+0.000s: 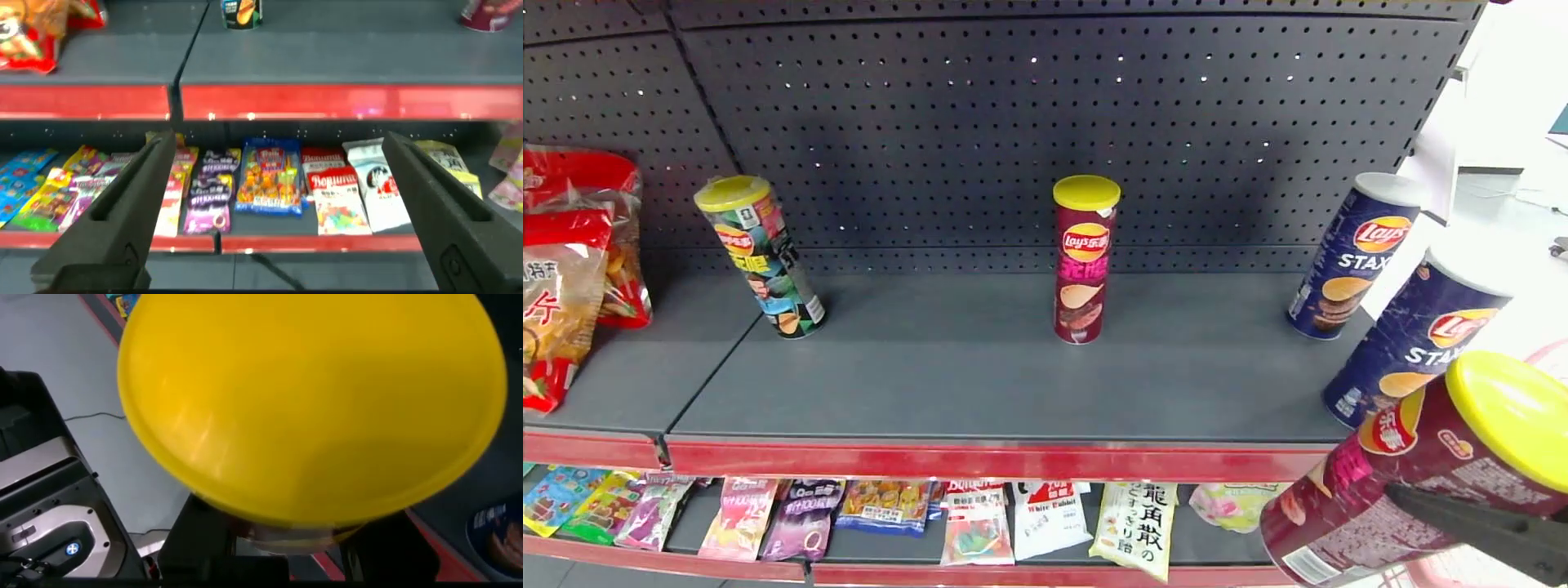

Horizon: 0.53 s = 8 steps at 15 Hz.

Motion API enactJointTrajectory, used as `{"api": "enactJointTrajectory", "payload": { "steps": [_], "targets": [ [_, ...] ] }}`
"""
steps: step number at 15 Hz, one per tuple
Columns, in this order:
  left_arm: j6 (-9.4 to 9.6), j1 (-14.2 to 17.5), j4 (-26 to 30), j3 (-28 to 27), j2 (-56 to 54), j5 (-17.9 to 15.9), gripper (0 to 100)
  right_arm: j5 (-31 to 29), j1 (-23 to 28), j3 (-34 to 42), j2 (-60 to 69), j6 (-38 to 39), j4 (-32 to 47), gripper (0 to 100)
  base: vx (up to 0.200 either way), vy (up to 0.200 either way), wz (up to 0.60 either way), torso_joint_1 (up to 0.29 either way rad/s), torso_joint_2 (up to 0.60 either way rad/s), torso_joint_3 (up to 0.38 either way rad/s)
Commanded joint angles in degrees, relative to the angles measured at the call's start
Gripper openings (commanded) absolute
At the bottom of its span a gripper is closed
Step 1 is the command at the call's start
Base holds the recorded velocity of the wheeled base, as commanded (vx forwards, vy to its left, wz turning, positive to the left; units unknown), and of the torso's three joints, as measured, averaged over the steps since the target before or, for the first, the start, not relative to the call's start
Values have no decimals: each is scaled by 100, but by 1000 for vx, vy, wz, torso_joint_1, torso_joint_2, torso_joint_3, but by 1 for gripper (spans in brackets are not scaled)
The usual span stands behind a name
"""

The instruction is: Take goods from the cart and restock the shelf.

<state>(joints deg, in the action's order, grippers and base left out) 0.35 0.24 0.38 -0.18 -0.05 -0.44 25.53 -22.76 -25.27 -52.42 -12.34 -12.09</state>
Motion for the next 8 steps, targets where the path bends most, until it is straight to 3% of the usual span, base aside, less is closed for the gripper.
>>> {"api": "enactJointTrajectory", "payload": {
  "steps": [1,2,8],
  "targets": [
    [0,2,-3,1,5,0,100,110,0,-13,39,3,-4,0,200,0,0,7,2,2],
    [0,2,-3,1,5,0,100,119,0,-22,48,3,-4,0,200,0,0,-2,2,2],
    [-9,2,-3,1,5,0,100,119,0,31,171,3,5,0,0,0,0,0,0,0]
  ]
}}
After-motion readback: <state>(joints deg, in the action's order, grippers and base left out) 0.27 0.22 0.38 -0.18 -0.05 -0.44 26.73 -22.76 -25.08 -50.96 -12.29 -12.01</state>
